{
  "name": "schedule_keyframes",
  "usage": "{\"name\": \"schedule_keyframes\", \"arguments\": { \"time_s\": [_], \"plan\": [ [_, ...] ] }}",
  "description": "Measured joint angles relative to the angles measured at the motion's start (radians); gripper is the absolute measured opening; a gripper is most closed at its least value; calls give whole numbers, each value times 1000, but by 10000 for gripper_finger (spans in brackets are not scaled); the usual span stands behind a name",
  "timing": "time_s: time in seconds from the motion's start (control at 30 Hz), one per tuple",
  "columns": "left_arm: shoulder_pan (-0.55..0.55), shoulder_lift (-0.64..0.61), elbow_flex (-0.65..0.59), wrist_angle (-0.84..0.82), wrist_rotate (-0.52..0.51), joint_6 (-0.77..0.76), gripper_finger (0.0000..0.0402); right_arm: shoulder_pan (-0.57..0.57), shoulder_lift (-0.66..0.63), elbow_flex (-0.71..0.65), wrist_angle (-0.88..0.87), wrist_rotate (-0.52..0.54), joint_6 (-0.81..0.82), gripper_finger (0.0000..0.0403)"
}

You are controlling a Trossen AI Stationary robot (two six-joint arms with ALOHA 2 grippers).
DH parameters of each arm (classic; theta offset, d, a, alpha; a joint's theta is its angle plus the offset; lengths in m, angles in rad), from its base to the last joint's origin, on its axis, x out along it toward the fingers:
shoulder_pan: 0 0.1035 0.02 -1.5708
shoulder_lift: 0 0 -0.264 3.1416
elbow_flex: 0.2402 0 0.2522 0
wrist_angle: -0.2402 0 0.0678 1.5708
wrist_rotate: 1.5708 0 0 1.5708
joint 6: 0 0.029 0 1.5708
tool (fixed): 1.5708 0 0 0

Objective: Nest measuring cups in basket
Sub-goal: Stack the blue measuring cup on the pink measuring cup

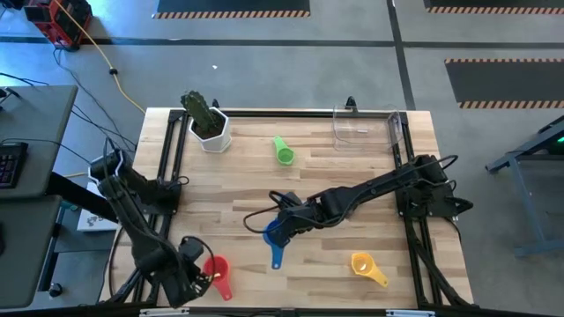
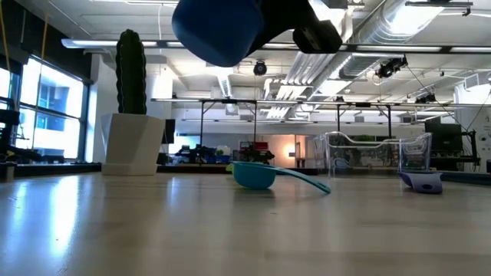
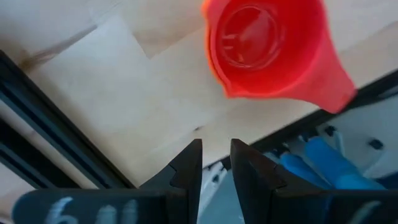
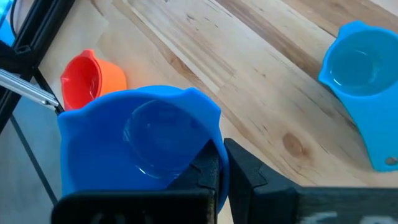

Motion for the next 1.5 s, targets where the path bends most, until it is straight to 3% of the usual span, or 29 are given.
{"name": "schedule_keyframes", "arguments": {
  "time_s": [0.3, 0.83, 1.5],
  "plan": [
    [2, 107, 0, 1, 67, 0, 74, -9, 0, 0, 1, -35, -6, 4],
    [45, 194, 0, 22, 62, -28, 74, -26, 0, 0, -3, -77, -45, 4],
    [250, 239, -2, 108, 57, 206, 74, -72, 0, 0, -25, -137, -111, 4]
  ]
}}
